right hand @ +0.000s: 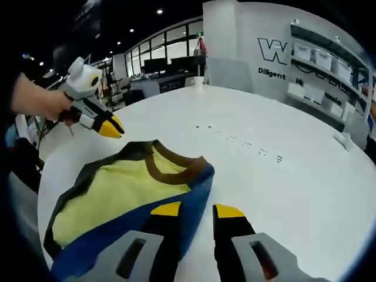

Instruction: Fold the garment on the visible template until the final outline fits inside the template.

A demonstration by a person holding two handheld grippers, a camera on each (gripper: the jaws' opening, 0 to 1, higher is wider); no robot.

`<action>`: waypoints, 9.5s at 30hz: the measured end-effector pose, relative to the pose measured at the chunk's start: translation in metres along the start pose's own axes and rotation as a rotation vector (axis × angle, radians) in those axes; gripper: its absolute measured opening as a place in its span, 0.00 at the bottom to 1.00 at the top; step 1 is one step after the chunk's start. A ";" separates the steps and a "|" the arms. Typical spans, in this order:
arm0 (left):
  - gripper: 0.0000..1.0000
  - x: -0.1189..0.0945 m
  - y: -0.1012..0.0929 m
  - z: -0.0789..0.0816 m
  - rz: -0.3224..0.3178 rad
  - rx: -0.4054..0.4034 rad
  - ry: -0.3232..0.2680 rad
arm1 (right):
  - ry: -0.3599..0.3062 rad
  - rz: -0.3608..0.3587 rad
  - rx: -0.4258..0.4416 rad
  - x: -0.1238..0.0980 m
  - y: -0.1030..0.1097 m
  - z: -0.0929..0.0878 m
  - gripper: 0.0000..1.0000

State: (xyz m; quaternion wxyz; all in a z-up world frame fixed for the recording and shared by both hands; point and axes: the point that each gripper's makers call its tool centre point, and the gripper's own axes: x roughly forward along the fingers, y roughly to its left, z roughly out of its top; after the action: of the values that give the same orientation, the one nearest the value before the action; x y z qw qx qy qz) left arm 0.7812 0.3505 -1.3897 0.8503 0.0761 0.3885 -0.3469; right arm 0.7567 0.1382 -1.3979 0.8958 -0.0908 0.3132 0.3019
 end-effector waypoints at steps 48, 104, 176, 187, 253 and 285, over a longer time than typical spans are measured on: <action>0.29 -0.073 -0.230 -0.179 -0.214 -0.204 0.123 | -0.020 0.134 0.045 -0.144 0.168 -0.111 0.28; 0.00 -0.111 -0.183 -0.163 -0.129 -0.395 0.059 | 0.045 0.098 0.100 -0.142 0.153 -0.135 0.00; 0.00 -0.223 0.128 -0.208 0.371 -0.502 0.181 | 0.215 -0.335 0.248 -0.232 -0.126 -0.166 0.00; 0.11 -0.223 0.129 -0.195 0.393 -0.418 0.185 | 0.220 -0.293 0.201 -0.220 -0.114 -0.150 0.13; 0.27 0.024 -0.008 -0.029 -0.113 0.151 0.157 | 0.180 0.168 -0.169 0.013 0.000 -0.038 0.21; 0.03 0.036 0.022 -0.027 -0.009 0.259 0.172 | 0.198 0.074 -0.281 0.031 -0.021 -0.036 0.00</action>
State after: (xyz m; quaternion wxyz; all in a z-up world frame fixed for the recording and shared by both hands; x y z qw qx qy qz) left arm 0.7953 0.3584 -1.4371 0.7953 0.2127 0.4125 -0.3901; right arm 0.7702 0.1241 -1.4457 0.8275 -0.2330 0.3576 0.3649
